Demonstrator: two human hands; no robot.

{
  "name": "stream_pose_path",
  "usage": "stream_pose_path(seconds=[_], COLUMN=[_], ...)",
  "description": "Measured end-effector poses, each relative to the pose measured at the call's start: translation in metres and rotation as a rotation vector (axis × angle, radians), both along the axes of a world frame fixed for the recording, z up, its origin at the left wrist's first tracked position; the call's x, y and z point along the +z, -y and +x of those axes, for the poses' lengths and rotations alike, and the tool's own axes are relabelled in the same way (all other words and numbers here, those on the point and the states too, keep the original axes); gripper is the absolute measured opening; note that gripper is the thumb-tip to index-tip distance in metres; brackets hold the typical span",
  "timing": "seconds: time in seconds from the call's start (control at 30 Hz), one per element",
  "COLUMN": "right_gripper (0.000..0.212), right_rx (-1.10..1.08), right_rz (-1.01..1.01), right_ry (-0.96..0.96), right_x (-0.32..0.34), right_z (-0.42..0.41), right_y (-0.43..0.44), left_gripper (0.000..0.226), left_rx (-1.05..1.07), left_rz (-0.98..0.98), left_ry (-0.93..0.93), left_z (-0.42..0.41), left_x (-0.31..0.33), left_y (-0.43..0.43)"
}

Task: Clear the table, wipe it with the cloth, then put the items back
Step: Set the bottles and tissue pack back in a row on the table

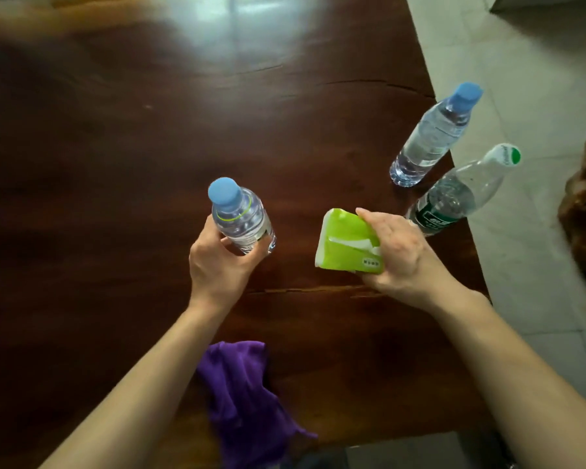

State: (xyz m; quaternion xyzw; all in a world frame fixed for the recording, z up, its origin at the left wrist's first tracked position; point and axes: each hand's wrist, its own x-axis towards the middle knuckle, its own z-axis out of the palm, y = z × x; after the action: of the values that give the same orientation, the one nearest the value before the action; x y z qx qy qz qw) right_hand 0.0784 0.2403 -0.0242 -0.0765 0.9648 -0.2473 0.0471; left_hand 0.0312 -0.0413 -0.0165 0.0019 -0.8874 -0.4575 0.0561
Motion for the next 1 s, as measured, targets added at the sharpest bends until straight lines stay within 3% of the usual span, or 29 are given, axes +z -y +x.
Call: stream_pose_path(seconds=[0.3,0.77,1.0], right_gripper=[0.089,0.088,0.11], right_rx=[0.145,0.271,0.233], right_rz=[0.033,0.138,0.204], right_ry=[0.084,0.251,0.237], right_x=[-0.017,-0.026,-0.018], right_z=[-0.086,-0.117,-0.101], right_y=[0.012,0.01,0.011], left_gripper=[0.058,0.062,0.07], left_rx=[0.027,-0.05,-0.097], left_rz=[0.045,-0.024,-0.026], left_ry=[-0.007,0.053,0.094], left_z=[-0.036,-0.04,-0.038], left_x=[-0.012,-0.021,-0.018], left_y=[-0.002,0.004,0.01])
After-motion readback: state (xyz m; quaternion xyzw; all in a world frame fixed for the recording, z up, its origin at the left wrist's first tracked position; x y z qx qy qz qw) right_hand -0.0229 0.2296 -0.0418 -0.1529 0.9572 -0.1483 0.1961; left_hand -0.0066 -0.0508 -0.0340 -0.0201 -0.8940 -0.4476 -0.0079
